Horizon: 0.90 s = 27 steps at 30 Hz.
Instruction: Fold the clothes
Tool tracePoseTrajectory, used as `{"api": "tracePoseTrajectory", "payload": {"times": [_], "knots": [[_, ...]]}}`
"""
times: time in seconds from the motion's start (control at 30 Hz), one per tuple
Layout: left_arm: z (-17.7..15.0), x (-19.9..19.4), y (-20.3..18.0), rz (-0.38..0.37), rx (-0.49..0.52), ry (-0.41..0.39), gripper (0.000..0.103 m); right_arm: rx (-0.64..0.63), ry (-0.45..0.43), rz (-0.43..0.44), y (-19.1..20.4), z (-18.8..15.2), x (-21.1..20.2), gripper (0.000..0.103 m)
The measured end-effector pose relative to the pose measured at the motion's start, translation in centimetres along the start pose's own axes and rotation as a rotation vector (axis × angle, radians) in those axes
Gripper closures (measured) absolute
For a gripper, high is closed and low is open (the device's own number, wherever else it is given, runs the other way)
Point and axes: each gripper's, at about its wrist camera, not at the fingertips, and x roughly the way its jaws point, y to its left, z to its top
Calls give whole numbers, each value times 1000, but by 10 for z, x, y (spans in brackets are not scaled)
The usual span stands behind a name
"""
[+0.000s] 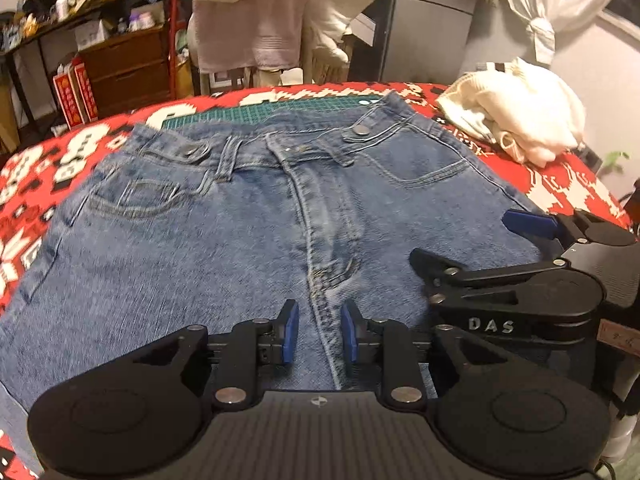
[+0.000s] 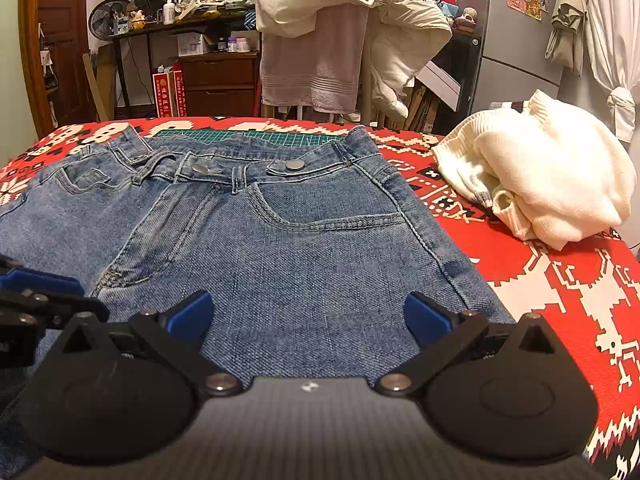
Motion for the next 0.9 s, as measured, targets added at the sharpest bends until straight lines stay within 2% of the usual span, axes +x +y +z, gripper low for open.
{"api": "tracePoseTrajectory", "payload": {"times": [0.17,0.37,0.47,0.57,0.67,0.9], "knots": [[-15,-14,13,45,-12,-10,78,0,0,0,0,0,0,0],[-38,-36,49,77,-48,-24,78,0,0,0,0,0,0,0],[-47,-46,66,52,-86,-25,82,0,0,0,0,0,0,0],[-48,-51,70,76,-105,-11,83,0,0,0,0,0,0,0],[-41,-51,71,82,-115,-19,83,0,0,0,0,0,0,0],[17,-27,50,70,-72,-63,81,0,0,0,0,0,0,0]]}}
